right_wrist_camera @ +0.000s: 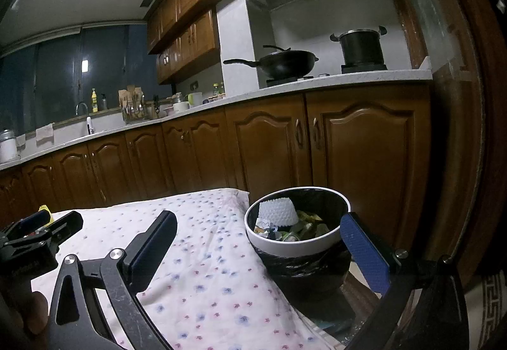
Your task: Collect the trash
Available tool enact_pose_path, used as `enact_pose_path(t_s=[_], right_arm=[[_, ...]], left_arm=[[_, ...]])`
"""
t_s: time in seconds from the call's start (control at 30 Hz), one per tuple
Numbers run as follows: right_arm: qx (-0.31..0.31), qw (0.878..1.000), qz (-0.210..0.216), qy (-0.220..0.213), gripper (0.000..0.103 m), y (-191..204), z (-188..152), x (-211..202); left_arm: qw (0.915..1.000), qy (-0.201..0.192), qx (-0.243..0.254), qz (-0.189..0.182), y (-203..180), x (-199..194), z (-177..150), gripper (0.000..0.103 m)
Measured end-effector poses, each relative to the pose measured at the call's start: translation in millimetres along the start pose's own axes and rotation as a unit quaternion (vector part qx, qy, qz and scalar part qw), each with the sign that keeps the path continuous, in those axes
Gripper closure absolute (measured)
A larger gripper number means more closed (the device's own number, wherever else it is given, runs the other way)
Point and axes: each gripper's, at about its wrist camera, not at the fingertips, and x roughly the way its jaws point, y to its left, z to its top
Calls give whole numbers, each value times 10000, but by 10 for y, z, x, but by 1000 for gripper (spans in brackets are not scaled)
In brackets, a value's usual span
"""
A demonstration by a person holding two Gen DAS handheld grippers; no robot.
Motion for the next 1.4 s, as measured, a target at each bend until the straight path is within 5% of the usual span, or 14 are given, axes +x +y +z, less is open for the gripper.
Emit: enact_pose_path(t_s=[1.4], right_arm=[[5,10000,2,7,0,25,-4,-8]], left_arm=[[10000,9,20,-3,-21,4,-9,0]])
